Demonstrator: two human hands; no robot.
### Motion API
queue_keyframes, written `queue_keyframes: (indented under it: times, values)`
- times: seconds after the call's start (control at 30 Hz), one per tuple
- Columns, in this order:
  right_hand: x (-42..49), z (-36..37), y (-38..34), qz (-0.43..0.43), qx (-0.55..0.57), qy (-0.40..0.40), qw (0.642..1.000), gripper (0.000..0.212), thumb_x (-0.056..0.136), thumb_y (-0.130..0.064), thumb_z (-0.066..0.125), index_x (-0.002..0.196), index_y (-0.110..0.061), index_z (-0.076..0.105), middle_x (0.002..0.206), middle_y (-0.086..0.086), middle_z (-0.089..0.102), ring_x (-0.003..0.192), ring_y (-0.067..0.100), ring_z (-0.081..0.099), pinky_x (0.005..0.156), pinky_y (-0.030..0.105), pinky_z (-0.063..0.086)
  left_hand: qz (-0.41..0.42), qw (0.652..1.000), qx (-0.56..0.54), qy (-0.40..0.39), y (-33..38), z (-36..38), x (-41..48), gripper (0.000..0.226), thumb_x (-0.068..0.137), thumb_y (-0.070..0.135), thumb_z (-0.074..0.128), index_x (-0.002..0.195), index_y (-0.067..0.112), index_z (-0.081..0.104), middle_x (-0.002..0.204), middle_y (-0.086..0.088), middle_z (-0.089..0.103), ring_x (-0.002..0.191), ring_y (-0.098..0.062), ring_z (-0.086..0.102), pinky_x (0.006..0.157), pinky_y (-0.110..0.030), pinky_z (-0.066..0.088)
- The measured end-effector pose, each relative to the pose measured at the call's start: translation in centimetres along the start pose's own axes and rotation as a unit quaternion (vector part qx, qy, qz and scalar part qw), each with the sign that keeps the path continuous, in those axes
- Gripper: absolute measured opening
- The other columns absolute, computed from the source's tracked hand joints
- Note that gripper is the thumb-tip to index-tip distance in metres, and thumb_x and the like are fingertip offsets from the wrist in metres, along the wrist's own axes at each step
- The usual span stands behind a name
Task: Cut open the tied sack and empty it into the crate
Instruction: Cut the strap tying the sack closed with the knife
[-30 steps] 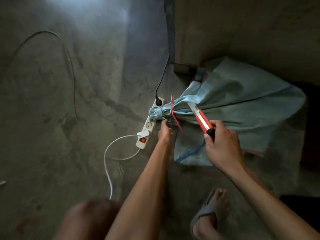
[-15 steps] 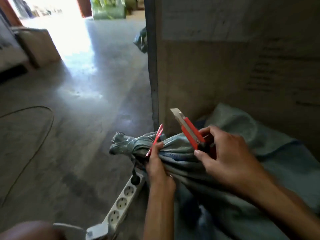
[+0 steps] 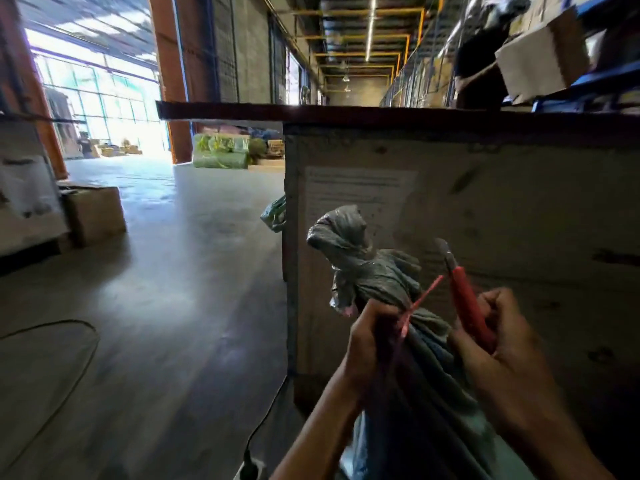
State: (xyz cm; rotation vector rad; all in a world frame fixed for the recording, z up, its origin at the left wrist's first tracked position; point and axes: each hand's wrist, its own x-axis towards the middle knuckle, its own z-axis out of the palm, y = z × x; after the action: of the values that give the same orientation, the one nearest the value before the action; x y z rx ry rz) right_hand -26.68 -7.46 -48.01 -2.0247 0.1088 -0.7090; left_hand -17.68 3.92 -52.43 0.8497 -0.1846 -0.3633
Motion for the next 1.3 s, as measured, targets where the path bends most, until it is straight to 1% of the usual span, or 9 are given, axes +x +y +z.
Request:
queue_keyframes:
  times: [0.2,0.33,0.43,0.6,0.73,0.87,1.1,1.2,1.3]
  values:
    - [-0.5,-1.3,-0.3,0.002,0.067,0.047,0.997,0.029,0.083,-0.001,0.065,0.077,-0.010,0.038,0.059,-0.001,0.039,0.043,0.005,0.035,0.041,0.015,0.033,0.018,0.999,0.028,-0.027,2.3,4.4,1.2,0.039,0.083,0.014,0.041,0.062,0.005,0.073,0.062,-0.010,0.068,0.054,-0.017,0.065,0.062,-0.025,0.054]
    - [-0.9,-1.3,0.7,0.005,0.075,0.062,0.995,0.027,0.086,-0.020,0.065,0.077,-0.013,0.040,0.059,0.000,0.045,0.048,0.010,0.041,0.048,0.030,0.041,0.011,0.997,0.074,0.006,1.7,4.3,1.8,0.036,0.068,0.025,0.074,0.096,0.001,0.075,0.080,-0.015,0.073,0.067,-0.022,0.069,0.071,-0.030,0.059]
    - [-1.9,-1.4,1.1,0.000,0.087,0.070,0.994,0.031,0.087,-0.037,0.065,0.077,-0.016,0.044,0.061,0.002,0.050,0.051,0.012,0.048,0.051,0.035,0.043,0.024,0.996,0.086,0.015,1.3,3.0,1.9,0.037,0.083,0.023,0.078,0.114,0.004,0.075,0.098,-0.014,0.079,0.088,-0.027,0.077,0.082,-0.034,0.063]
    - [-3.0,-2.0,2.8,-0.039,0.055,0.093,0.993,0.037,0.089,-0.058,0.053,0.083,-0.021,0.053,0.067,-0.006,0.060,0.055,0.000,0.053,0.051,0.015,0.043,0.017,0.994,0.105,-0.016,0.4,0.9,2.2,0.078,0.066,0.048,0.090,0.131,0.011,0.067,0.129,-0.014,0.071,0.122,-0.033,0.067,0.110,-0.052,0.049]
    - [-3.4,-2.0,4.2,-0.057,-0.019,0.111,0.992,0.028,0.094,-0.049,0.054,0.087,-0.024,0.064,0.075,-0.008,0.067,0.069,0.006,0.063,0.063,0.027,0.052,0.027,0.995,0.099,0.000,0.7,0.1,2.3,0.068,0.074,0.045,0.085,0.130,0.011,0.068,0.128,-0.014,0.072,0.119,-0.031,0.069,0.104,-0.048,0.054]
    - [-3.5,-1.4,4.3,-0.103,-0.087,0.110,0.985,0.020,0.091,-0.043,0.065,0.090,-0.024,0.068,0.082,-0.009,0.067,0.074,0.007,0.063,0.066,0.031,0.052,0.013,0.995,0.097,-0.031,1.7,0.1,1.7,0.030,0.089,0.030,0.073,0.108,0.007,0.074,0.097,-0.010,0.080,0.084,-0.022,0.077,0.072,-0.031,0.063]
    - [-3.7,-0.8,4.0,-0.162,-0.189,0.090,0.964,0.030,0.081,-0.058,0.064,0.090,-0.030,0.063,0.087,-0.013,0.058,0.074,0.008,0.056,0.063,0.030,0.048,0.059,0.992,0.108,0.020,1.9,-0.2,1.5,0.060,0.071,0.030,0.089,0.121,0.003,0.071,0.118,-0.024,0.074,0.109,-0.040,0.072,0.095,-0.055,0.058]
    - [-3.9,-0.6,4.0,-0.166,-0.214,0.086,0.959,0.034,0.079,-0.061,0.062,0.087,-0.028,0.064,0.084,-0.012,0.058,0.071,0.012,0.058,0.059,0.030,0.049,0.033,0.997,0.066,-0.001,2.1,-0.3,1.3,0.053,0.081,0.022,0.081,0.125,-0.004,0.066,0.118,-0.030,0.072,0.091,-0.040,0.076,0.077,-0.044,0.062]
    - [-4.0,-0.5,4.0,-0.161,-0.216,0.088,0.959,0.035,0.078,-0.061,0.061,0.084,-0.027,0.067,0.081,-0.010,0.059,0.070,0.013,0.059,0.058,0.033,0.050,0.031,0.999,0.038,-0.018,2.1,-0.5,1.3,0.058,0.081,0.020,0.081,0.129,-0.004,0.062,0.120,-0.032,0.069,0.092,-0.042,0.076,0.078,-0.045,0.060]
